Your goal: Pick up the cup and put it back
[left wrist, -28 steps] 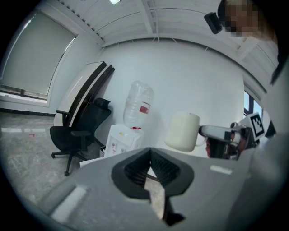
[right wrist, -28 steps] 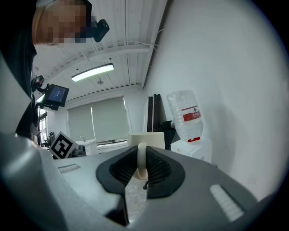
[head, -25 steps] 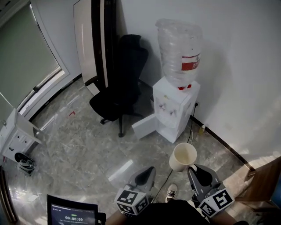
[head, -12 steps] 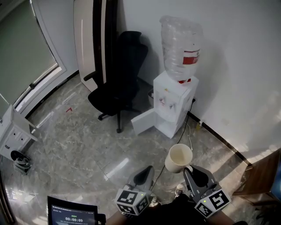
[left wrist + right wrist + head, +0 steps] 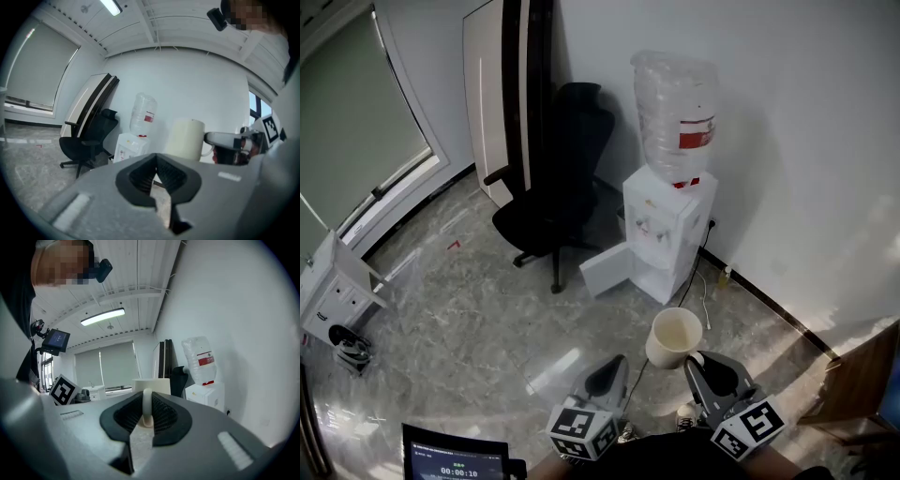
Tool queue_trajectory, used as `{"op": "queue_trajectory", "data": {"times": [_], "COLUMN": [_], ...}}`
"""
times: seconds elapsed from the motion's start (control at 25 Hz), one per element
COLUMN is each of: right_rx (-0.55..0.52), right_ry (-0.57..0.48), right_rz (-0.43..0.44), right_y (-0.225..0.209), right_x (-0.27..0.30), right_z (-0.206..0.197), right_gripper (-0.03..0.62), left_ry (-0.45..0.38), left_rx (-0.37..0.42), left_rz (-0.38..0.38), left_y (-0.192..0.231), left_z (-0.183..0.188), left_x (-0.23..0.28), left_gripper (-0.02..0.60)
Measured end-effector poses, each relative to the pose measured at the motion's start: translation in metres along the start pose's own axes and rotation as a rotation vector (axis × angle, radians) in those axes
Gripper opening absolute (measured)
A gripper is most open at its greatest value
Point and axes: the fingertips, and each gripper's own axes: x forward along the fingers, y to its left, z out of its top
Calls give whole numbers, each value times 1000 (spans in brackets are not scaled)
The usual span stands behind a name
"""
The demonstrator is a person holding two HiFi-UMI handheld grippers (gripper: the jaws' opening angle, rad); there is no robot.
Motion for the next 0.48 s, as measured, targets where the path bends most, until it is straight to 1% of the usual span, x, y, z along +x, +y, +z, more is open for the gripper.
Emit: {"op": "queue_trajectory", "data": {"times": [0.28, 0.48], "right_rx": [-3, -1], "right_ry": [2, 3], "right_rz": [41, 66], "right_y": [-23, -31], "right_x": [-16, -24], "right_z": [4, 6], "right_gripper": [49, 48], "left_ry": [-22, -18], "left_rx": [-14, -18], "left_rz": [36, 47], "left_y": [-25, -39], "left_z": [-3, -9], "left_x": [14, 18], "left_gripper": [3, 3]}}
